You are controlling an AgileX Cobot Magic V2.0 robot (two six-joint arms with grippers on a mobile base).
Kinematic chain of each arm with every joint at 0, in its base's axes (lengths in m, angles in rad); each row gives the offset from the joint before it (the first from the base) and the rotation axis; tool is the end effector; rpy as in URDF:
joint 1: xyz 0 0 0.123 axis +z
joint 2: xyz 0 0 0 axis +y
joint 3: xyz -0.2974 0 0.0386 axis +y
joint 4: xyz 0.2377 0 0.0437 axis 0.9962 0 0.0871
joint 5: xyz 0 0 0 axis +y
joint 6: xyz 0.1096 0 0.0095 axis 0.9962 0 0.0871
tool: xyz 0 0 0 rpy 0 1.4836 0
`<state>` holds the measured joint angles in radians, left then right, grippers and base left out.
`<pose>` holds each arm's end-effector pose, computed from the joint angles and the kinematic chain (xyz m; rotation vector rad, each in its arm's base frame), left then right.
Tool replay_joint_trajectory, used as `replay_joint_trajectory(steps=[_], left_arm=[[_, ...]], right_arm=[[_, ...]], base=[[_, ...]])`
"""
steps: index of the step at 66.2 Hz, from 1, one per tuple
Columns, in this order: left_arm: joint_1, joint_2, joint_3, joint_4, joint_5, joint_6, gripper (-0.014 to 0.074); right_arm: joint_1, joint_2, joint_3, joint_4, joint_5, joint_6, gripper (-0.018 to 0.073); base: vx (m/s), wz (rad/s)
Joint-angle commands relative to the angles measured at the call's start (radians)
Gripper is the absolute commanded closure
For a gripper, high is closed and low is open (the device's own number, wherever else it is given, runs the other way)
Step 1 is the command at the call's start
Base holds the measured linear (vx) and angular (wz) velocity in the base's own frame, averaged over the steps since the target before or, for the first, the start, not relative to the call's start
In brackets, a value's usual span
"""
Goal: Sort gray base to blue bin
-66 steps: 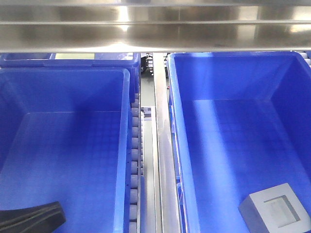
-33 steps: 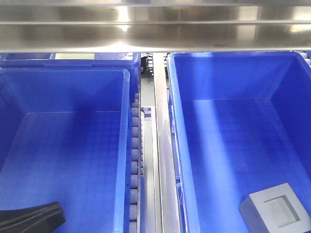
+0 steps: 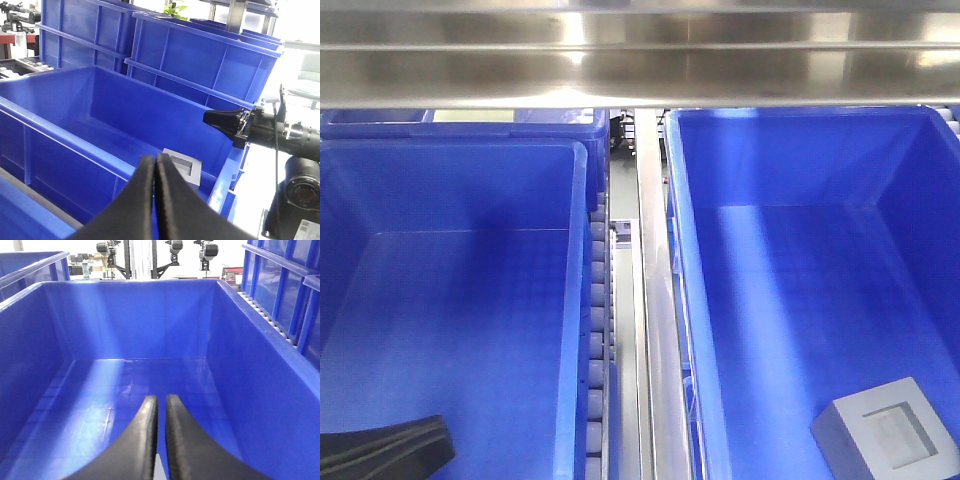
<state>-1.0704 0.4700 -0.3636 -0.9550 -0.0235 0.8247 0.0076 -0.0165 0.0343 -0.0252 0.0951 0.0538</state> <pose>0.0514 -0.0897 0.3096 0.7350 1.4813 -0.9157 0.0504 0.0001 0.1932 0.0187 1.5964 0.0263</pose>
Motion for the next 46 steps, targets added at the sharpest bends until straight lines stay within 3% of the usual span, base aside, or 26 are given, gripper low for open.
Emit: replay_joint_trajectory(steps=[1, 35, 40, 46], left_arm=[[-0.002, 0.003, -0.023, -0.003, -0.034, -0.006, 0.0601], [-0.002, 0.003, -0.023, 0.009, -0.034, -0.006, 0.0601], [-0.002, 0.003, -0.023, 0.058, -0.034, -0.014, 0.0601], [-0.002, 0.003, -0.023, 0.213, -0.032, -0.126, 0.0601]], right_arm=[[-0.004, -0.009, -0.004, -0.006, -0.079, -0.007, 0.0564], [-0.004, -0.009, -0.004, -0.006, -0.079, -0.007, 0.0564], [-0.004, -0.009, -0.004, -0.006, -0.079, -0.007, 0.0564], [-0.004, -0.009, -0.004, -0.006, -0.079, -0.007, 0.0564]], base=[[0.0, 0.0], [0.0, 0.0], [0.0, 0.0], [0.0, 0.0]])
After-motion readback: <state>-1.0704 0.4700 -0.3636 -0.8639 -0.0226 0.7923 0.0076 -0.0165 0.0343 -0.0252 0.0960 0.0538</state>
